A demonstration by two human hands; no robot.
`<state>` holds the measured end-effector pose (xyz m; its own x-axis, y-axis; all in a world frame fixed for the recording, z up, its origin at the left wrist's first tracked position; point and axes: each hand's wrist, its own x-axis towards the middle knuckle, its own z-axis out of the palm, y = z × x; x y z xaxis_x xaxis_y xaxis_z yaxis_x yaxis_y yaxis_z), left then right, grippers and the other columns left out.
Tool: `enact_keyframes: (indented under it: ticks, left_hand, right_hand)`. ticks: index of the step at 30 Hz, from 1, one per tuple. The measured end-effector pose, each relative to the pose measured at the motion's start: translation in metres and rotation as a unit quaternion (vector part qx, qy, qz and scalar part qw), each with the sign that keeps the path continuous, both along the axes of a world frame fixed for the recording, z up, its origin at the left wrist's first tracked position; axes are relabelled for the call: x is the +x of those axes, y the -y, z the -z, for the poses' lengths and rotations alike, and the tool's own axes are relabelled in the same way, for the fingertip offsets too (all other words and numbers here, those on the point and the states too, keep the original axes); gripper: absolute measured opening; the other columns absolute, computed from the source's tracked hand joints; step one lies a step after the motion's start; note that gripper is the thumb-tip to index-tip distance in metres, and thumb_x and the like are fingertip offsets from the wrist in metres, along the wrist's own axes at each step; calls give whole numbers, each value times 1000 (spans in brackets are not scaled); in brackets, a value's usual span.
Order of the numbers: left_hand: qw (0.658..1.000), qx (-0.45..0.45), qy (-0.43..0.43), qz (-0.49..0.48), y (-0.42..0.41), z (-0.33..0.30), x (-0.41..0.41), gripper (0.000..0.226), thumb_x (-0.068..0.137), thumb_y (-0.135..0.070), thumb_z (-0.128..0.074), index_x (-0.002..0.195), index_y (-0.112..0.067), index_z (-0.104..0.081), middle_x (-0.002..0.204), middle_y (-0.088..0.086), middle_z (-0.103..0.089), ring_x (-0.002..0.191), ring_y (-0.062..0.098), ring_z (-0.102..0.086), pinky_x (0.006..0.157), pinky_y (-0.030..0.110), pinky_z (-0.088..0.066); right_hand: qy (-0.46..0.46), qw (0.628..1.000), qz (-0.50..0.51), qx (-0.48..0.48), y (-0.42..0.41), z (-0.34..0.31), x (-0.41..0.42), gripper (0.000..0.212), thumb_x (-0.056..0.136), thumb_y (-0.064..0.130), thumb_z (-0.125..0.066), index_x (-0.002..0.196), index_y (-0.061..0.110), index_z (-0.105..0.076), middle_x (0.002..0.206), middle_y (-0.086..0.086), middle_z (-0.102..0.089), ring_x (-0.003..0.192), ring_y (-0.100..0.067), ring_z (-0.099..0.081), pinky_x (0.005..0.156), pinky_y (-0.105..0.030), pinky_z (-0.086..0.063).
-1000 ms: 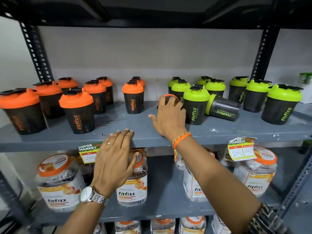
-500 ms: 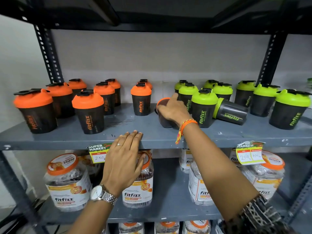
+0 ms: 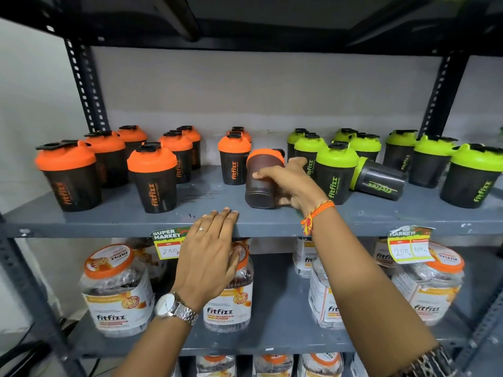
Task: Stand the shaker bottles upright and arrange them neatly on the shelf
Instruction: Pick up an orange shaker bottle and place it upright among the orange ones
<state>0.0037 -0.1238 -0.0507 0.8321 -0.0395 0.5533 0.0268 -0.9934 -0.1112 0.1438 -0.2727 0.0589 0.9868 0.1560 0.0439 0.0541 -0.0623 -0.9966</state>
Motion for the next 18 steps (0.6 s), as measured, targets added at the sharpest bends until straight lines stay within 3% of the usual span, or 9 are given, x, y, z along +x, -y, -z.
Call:
enact_keyframes:
  ticks: [3,5,9,14,18]
  left_hand:
    - [1000,-3,-2,7,-1,0,0,68,93,-50,-42,151,-14,-42,153,8,-52,139,28,-49,121,43,-32]
    - [1000,-6,0,7,0,0,0,67,93,-50,-42,150,-14,-43,152,8,-52,138,28,-50,121,43,-33]
    - [1000,-8,2,10,0,-1,0,66,92,-48,-47,148,-13,-44,151,9,-54,137,28,-51,120,43,-34]
    - [1000,-10,-1,6,0,-1,-1,66,92,-47,-49,149,-14,-44,153,8,-52,139,27,-49,122,42,-32]
    - [1000,-10,-1,0,0,0,0,68,92,-47,-49,151,-14,-42,154,8,-51,141,27,-48,123,42,-29]
  right_hand:
    - [118,990,67,-42,-14,6,-8,94,53,27,-92,117,19,-23,106,-7,-61,95,-27,-67,79,-44,-61]
    - [182,973,112,-88,-24,12,-14,109,51,34,-94,131,19,-21,105,-2,-57,98,-27,-60,82,-35,-51]
    - [265,944,151,-127,-39,26,-21,125,50,37,-95,144,25,-13,123,-15,-60,107,-34,-61,79,-34,-45]
    - [313,920,169,-162,-44,32,-22,136,48,32,-99,151,26,-11,141,-16,-50,123,-40,-57,96,-48,-54]
    - [316,918,165,-172,-44,35,-22,140,46,32,-100,153,26,-9,144,-15,-45,127,-41,-55,98,-51,-54]
